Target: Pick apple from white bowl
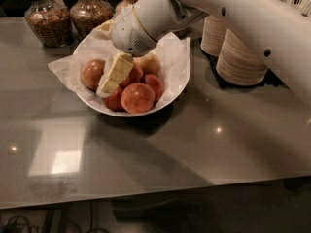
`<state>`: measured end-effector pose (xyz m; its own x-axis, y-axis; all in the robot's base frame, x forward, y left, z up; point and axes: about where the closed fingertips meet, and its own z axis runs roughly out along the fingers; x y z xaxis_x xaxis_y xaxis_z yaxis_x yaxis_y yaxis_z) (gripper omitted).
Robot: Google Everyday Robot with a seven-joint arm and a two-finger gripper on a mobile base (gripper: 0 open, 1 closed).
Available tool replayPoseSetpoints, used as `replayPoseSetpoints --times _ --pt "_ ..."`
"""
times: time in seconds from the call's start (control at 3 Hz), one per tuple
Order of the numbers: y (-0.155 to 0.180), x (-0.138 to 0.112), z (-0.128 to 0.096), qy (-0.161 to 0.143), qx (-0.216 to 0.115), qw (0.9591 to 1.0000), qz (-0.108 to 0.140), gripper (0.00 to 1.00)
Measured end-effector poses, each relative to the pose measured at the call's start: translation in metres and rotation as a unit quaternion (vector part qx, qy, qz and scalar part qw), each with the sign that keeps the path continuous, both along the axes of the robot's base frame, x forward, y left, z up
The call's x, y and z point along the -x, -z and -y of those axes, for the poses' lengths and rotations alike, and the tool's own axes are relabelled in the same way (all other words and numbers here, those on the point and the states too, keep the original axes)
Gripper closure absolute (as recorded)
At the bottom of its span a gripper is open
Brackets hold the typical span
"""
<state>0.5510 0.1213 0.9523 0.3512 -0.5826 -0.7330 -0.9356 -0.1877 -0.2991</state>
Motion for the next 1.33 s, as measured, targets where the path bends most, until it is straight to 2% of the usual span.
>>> replayPoseSetpoints --times 1.33 --pt "0.023 -0.026 -0.021 0.022 0.033 0.9988 0.03 0.23"
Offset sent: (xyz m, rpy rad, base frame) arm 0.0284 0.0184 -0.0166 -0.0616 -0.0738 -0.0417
